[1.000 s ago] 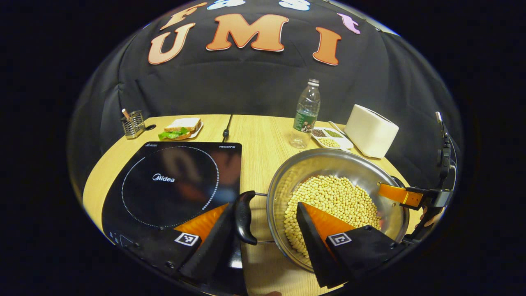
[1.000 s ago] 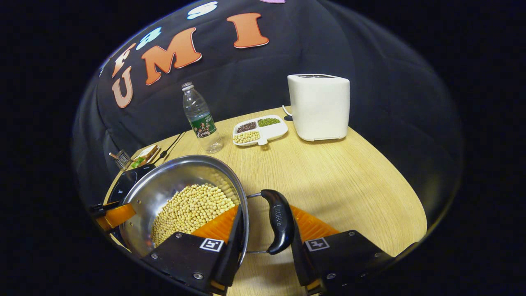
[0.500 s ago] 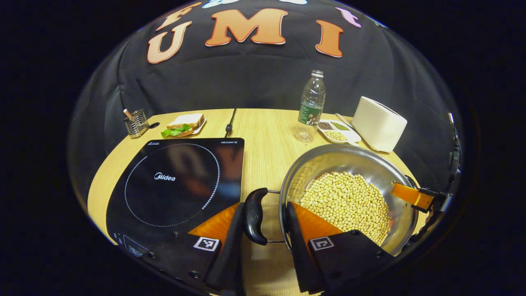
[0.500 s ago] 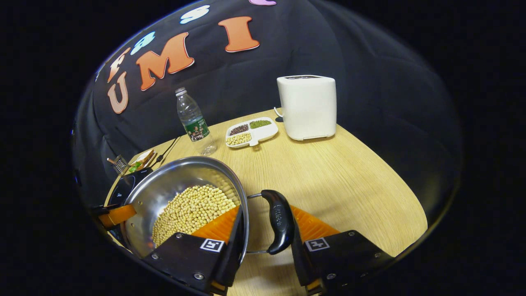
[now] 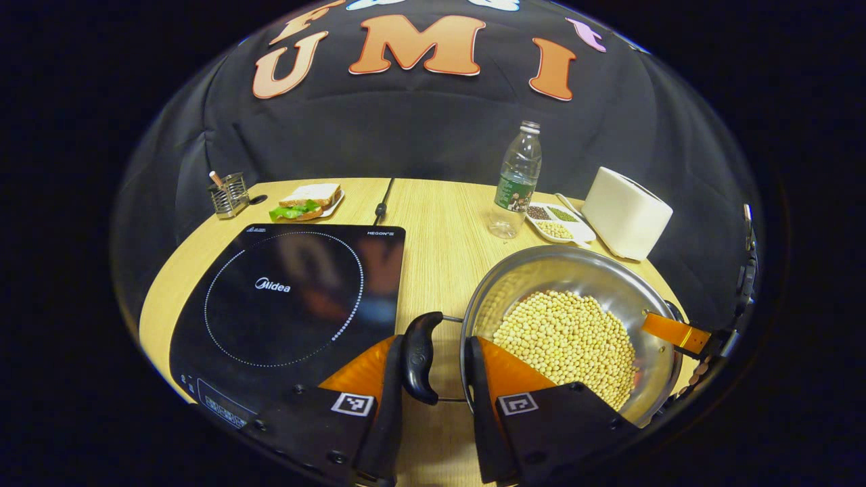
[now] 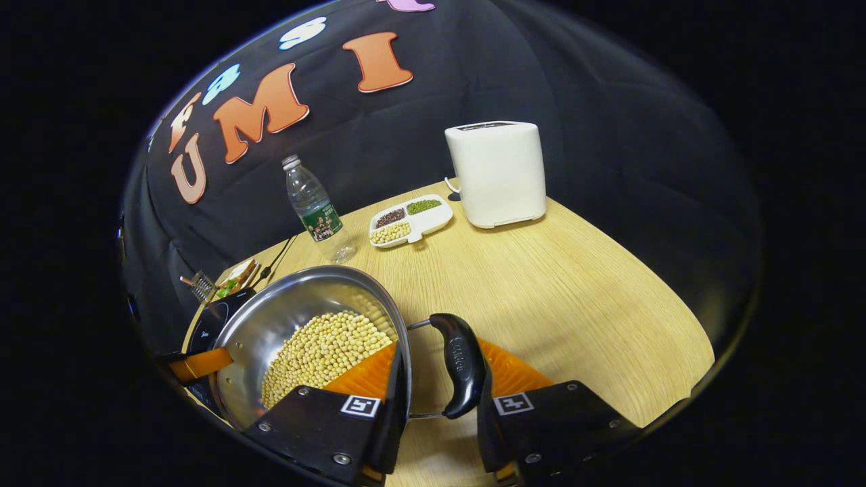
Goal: First push the handle of the pot to place it horizontally, then grasp the pot with both hands and set it on the induction cooktop.
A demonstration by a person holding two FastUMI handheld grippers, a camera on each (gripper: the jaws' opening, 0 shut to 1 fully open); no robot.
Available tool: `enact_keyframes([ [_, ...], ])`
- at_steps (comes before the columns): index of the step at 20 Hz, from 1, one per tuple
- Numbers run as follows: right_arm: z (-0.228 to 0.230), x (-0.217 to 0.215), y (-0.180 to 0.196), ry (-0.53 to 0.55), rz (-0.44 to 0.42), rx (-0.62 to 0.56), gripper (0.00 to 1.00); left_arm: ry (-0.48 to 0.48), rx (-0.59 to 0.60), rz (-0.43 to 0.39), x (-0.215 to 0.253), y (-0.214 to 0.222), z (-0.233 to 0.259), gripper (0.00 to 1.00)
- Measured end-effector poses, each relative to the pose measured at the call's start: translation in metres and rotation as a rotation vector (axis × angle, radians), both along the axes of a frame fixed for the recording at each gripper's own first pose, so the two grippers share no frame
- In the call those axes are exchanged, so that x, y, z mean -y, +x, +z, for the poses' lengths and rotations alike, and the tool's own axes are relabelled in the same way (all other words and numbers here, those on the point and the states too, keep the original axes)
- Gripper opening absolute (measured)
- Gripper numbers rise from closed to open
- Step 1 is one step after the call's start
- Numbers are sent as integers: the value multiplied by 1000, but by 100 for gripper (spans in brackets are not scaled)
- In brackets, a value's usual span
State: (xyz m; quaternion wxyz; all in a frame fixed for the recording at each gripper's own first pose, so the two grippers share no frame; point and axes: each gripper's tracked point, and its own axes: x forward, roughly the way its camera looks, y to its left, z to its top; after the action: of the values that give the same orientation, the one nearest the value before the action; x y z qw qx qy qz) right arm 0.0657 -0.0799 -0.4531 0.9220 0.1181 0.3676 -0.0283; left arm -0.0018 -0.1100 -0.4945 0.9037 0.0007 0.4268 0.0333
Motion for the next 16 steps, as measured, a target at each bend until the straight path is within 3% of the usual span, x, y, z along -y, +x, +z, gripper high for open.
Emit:
enact_keyframes([
  [4, 1, 1, -3, 22, -24, -11, 47, -3, -6, -2, 1, 0, 0, 55],
  [5, 1, 2, -5, 21, -27, -14, 42, -4, -8, -4, 2, 0, 0, 55],
  [12, 5, 3, -12, 28, -54, -25, 46, -18, -23, -6, 2, -4, 2, 50],
  [15, 8, 1, -13, 29, -57, -20, 46, -24, -23, -2, 1, -6, 5, 51],
  [16, 11, 0, -13, 31, -57, -17, 46, -21, -19, -4, 1, -5, 8, 55],
])
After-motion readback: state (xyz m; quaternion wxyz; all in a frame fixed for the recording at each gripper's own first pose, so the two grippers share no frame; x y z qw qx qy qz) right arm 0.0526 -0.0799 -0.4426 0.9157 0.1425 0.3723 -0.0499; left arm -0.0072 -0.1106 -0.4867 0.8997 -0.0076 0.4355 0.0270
